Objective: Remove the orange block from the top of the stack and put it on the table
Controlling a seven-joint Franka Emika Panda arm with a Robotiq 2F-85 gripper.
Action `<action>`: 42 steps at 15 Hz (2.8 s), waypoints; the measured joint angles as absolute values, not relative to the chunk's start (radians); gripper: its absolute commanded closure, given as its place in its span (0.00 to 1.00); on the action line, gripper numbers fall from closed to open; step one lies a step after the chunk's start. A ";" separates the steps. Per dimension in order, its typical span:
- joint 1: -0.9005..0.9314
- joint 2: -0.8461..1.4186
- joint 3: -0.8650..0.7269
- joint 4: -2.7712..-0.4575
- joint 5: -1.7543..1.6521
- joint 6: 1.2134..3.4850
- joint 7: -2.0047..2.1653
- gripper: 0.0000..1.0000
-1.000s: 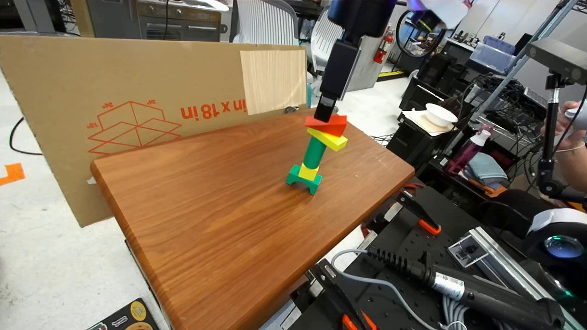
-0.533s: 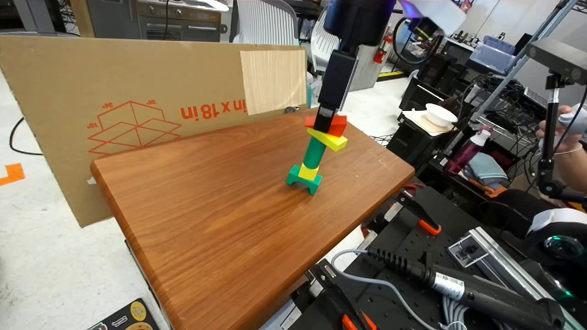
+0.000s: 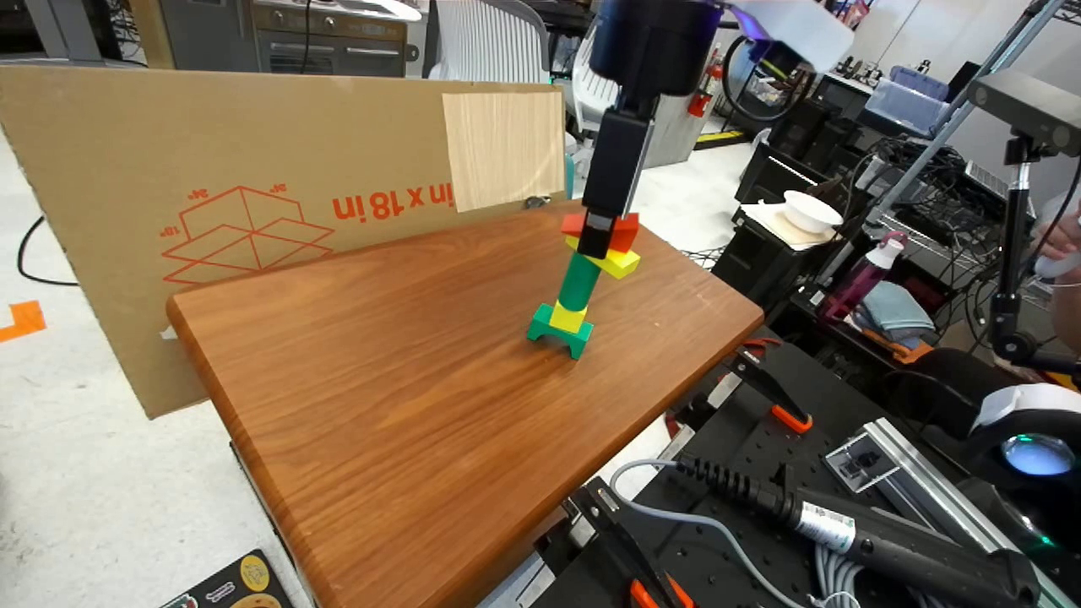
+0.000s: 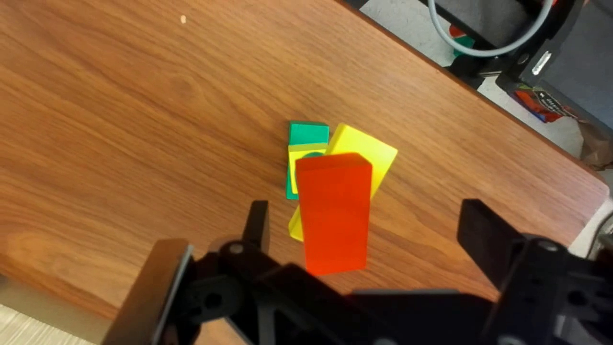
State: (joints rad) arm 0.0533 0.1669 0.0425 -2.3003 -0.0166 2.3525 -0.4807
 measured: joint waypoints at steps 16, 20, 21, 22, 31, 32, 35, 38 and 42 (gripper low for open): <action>0.057 0.162 0.053 -2.300 -0.108 2.260 -0.351 0.85; 0.057 0.156 0.053 -2.300 -0.116 2.254 -0.344 0.89; 0.057 0.153 0.053 -2.300 -0.117 2.252 -0.344 0.89; 0.057 0.149 0.053 -2.300 -0.120 2.250 -0.343 0.89; 0.031 0.061 0.032 -2.332 -0.128 2.221 -0.336 0.89; 0.019 0.049 0.021 -2.347 -0.127 2.221 -0.336 0.89; -0.022 0.028 -0.020 -2.403 -0.120 2.222 -0.338 0.89; -0.067 0.033 -0.067 -2.463 -0.107 2.230 -0.343 0.89; -0.139 0.083 -0.133 -2.519 -0.067 2.282 -0.370 0.89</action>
